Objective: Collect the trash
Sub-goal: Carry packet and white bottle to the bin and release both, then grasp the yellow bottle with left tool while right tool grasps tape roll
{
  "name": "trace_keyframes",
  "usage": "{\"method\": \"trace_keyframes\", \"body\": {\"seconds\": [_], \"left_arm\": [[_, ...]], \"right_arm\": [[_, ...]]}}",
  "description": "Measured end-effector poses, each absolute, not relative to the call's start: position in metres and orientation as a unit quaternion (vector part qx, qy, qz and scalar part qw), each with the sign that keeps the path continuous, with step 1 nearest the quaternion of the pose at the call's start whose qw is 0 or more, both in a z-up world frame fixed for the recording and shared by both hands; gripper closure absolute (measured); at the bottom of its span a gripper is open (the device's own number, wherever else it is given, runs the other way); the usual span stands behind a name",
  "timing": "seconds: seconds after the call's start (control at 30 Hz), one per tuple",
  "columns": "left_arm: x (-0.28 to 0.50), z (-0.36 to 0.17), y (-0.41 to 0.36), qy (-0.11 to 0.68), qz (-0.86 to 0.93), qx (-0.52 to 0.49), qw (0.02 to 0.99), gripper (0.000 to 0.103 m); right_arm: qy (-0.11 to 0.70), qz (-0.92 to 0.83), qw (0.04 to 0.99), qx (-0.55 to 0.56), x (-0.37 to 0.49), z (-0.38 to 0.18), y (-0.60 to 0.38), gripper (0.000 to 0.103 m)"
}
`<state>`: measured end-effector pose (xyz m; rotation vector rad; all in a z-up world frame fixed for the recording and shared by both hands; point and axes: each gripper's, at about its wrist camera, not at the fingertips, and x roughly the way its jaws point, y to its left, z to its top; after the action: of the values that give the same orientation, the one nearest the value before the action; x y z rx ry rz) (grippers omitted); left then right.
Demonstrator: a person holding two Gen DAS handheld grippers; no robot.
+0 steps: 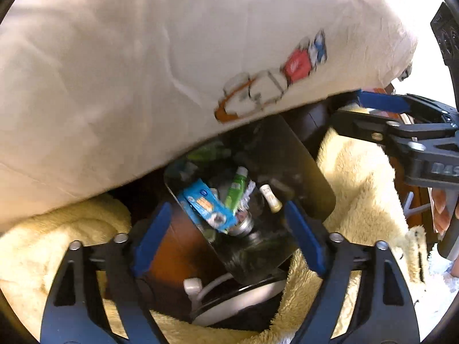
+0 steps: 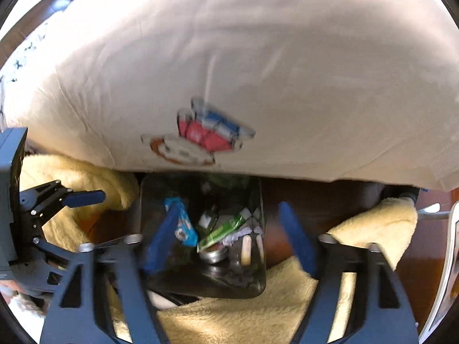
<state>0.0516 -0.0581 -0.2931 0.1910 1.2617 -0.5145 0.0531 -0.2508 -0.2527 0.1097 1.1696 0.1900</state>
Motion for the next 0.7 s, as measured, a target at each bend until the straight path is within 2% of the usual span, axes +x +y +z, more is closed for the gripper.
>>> {"method": "trace_keyframes", "body": {"seconds": [0.07,0.2,0.43,0.7], "left_arm": [[0.054,-0.275,-0.053,0.565,-0.237,0.086,0.786,0.014],[0.062,-0.23,-0.043,0.523,-0.232,0.08,0.816,0.008],[0.083,-0.158,-0.03,0.449,-0.221,0.078,0.862,0.008],[0.138,-0.123,-0.03,0.417,-0.193,0.06,0.886,0.008]], "right_arm": [[0.526,0.096,0.843,0.058,0.053,-0.233,-0.254,0.012],[0.476,0.087,0.874,0.053,0.058,-0.19,-0.261,0.004],[0.408,0.074,0.91,0.021,0.088,-0.134,-0.266,0.004],[0.384,0.026,0.923,0.008,0.146,-0.105,-0.289,0.004]]}}
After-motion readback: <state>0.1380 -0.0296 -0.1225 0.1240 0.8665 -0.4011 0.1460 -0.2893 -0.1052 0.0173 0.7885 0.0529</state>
